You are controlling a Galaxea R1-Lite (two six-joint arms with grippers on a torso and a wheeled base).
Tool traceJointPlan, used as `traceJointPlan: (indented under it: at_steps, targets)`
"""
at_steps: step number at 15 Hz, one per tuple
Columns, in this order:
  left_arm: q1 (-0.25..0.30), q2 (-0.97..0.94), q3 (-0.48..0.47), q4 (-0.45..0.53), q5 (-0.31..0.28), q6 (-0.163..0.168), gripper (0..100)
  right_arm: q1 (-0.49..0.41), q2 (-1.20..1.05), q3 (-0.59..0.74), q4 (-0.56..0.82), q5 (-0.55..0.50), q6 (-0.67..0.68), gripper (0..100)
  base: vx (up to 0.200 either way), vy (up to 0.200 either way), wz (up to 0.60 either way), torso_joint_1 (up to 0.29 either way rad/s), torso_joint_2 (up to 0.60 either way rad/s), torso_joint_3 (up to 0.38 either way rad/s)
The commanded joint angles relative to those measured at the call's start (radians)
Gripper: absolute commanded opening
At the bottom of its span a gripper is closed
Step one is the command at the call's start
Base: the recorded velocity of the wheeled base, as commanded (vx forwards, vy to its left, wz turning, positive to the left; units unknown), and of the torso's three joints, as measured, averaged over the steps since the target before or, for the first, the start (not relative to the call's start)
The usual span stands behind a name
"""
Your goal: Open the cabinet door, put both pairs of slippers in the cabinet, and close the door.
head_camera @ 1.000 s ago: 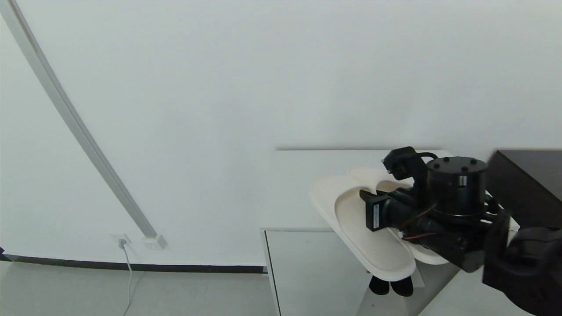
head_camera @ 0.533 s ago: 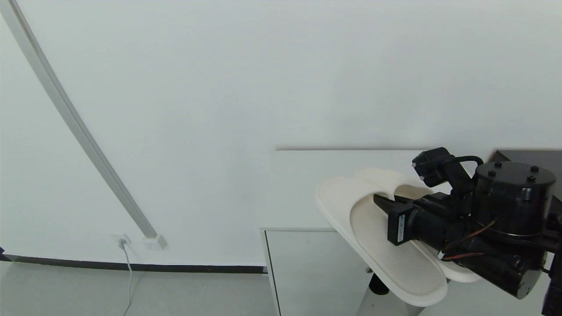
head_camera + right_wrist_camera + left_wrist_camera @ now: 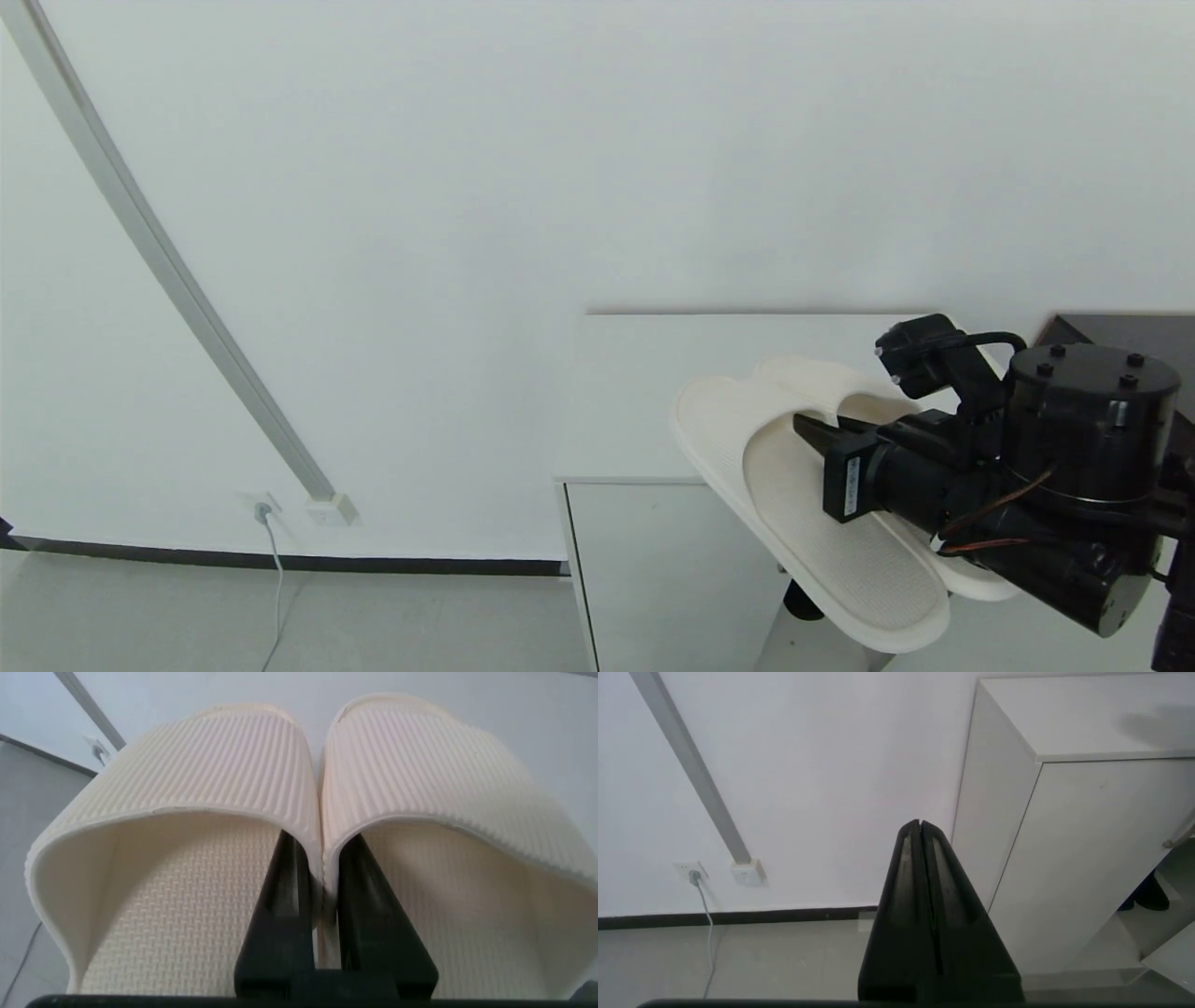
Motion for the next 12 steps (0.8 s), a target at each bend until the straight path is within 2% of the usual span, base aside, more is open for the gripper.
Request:
traceJointPlan:
  at_steps: [1,8,12]
  targets:
    - [0.000,0.001,0.000,0.000,0.000,0.000,0,0.001,0.009,0.000,-0.001,0.000,0.000,0,-0.200,0.000,0.00,0.022,0.00,0.007]
    - [0.000,0.001,0.000,0.000,0.000,-0.001,0,0.007,0.016,0.003,-0.001,0.000,0.000,0,-0.200,0.000,0.00,-0.002,0.00,0.006]
    - [0.000,0.001,0.000,0.000,0.000,-0.001,0,0.007,0.024,0.004,-0.001,0.000,0.000,0,0.000,0.000,0.00,0.000,0.00,0.000]
